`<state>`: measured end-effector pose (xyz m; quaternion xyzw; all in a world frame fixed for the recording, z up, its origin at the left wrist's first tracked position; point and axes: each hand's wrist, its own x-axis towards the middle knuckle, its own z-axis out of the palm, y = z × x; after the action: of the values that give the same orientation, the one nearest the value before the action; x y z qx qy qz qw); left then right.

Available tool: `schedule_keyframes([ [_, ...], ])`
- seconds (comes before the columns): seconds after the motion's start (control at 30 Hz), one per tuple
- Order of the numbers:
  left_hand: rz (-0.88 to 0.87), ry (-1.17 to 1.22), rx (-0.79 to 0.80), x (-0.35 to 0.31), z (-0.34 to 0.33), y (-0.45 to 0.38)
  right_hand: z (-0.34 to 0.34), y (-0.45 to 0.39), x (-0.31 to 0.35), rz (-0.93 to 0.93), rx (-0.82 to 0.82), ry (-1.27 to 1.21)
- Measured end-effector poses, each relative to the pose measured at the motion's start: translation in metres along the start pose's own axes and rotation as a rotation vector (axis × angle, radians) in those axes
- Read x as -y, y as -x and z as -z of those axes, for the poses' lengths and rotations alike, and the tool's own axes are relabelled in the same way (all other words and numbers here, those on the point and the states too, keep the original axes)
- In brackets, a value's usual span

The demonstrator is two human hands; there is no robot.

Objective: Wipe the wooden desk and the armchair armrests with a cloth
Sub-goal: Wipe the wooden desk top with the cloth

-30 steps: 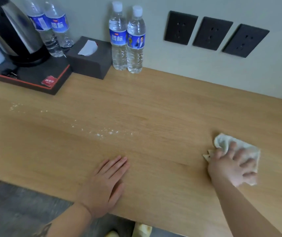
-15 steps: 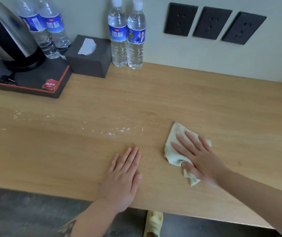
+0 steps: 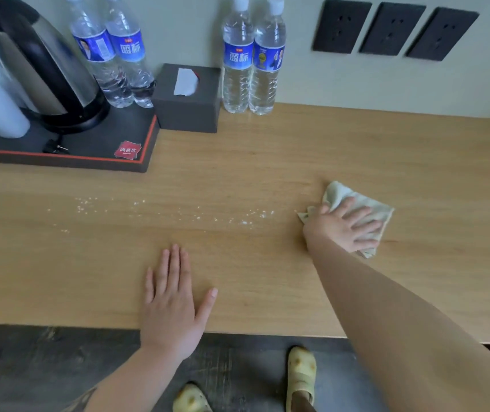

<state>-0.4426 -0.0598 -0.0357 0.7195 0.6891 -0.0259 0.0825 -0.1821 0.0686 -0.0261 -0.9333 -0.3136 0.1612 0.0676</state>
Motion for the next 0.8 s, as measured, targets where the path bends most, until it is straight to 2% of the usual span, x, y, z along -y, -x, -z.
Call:
schedule_keyframes([
  [0.1,0.075,0.008,-0.017,0.020,0.005,0.002,-0.023,0.060,0.003,0.418,0.029,0.137],
  [0.2,0.062,0.036,-0.030,0.040,0.009,0.000,-0.018,0.090,-0.049,0.817,0.096,0.282],
  [0.27,0.031,0.031,-0.023,0.059,0.010,-0.001,-0.002,0.079,-0.097,1.007,0.119,0.388],
  [0.3,0.017,0.018,-0.022,0.070,0.010,-0.001,0.009,0.069,-0.117,1.035,0.118,0.412],
  [0.37,-0.009,0.001,-0.026,0.092,0.011,-0.002,0.024,0.049,-0.138,0.904,0.103,0.367],
  [0.43,-0.025,0.000,-0.022,0.105,0.012,-0.003,0.023,0.037,-0.125,0.616,0.034,0.255],
  [0.53,-0.034,-0.015,-0.025,0.106,0.012,-0.003,0.006,0.033,-0.047,0.046,-0.064,0.080],
  [0.57,-0.034,-0.017,-0.029,0.106,0.011,-0.004,0.001,0.034,-0.014,-0.086,-0.050,0.030],
  [0.6,-0.036,-0.018,-0.031,0.106,0.011,-0.005,-0.005,0.036,0.018,-0.136,-0.015,0.001],
  [0.67,-0.040,-0.025,-0.032,0.107,0.010,-0.005,-0.023,0.055,0.071,0.001,0.044,0.017],
  [0.73,-0.043,-0.028,-0.040,0.107,0.011,-0.005,-0.050,0.096,0.099,0.294,0.070,0.125],
  [0.8,-0.049,-0.020,-0.041,0.105,0.012,-0.004,-0.065,0.139,0.091,0.587,0.107,0.200],
])
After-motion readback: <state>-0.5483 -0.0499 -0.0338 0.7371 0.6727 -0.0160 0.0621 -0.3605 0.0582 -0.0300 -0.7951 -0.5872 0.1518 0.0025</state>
